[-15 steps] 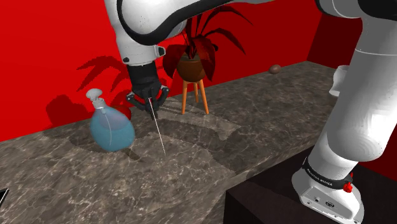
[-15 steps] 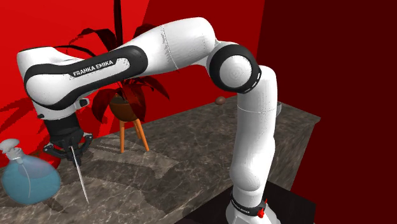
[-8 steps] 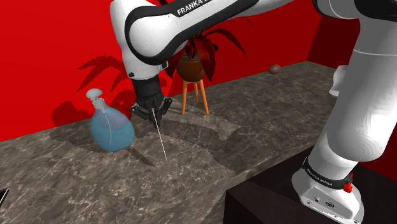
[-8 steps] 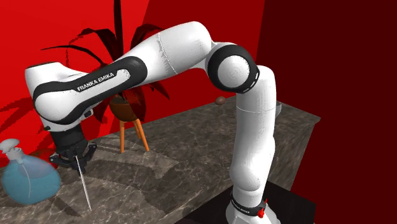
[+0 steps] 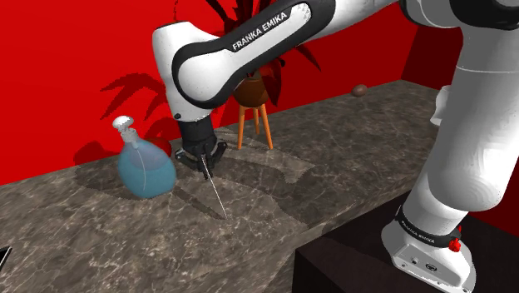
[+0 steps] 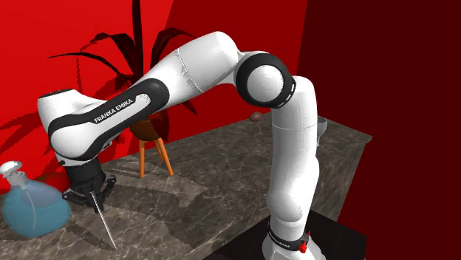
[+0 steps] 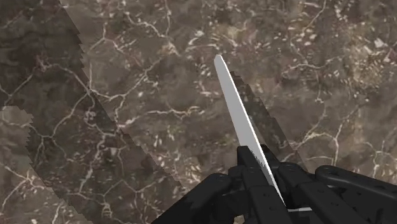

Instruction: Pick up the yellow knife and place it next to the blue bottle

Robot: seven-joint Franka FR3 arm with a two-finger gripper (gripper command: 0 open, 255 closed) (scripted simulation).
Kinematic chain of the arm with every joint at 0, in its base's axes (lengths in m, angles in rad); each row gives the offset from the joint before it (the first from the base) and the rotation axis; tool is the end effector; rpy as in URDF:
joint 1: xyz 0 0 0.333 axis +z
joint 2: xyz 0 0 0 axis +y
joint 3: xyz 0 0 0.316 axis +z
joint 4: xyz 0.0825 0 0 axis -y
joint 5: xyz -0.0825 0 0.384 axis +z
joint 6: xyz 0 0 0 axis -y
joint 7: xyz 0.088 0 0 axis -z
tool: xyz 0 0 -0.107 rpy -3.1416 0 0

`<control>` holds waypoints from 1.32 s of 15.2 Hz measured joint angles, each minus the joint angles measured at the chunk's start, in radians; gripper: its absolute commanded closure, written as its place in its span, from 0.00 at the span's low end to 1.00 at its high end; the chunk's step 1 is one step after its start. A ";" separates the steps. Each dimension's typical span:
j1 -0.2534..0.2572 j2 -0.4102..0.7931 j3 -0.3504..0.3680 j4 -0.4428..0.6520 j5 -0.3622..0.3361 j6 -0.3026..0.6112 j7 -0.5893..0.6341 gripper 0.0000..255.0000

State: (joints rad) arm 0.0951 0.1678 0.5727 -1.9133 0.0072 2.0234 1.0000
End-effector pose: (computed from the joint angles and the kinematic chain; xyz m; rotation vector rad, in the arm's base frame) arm 0.4694 0.3560 0.4186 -3.0513 0.5245 0.1439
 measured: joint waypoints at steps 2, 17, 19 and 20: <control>0.000 0.006 -0.002 -0.014 -0.006 0.025 0.003 1.00; 0.020 0.093 -0.016 -0.094 -0.055 0.174 0.028 1.00; 0.020 0.094 -0.016 -0.094 -0.056 0.175 0.028 1.00; 0.020 0.094 -0.016 -0.094 -0.056 0.175 0.028 0.00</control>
State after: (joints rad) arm 0.1153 0.2620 0.5570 -2.0075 -0.0485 2.1981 1.0278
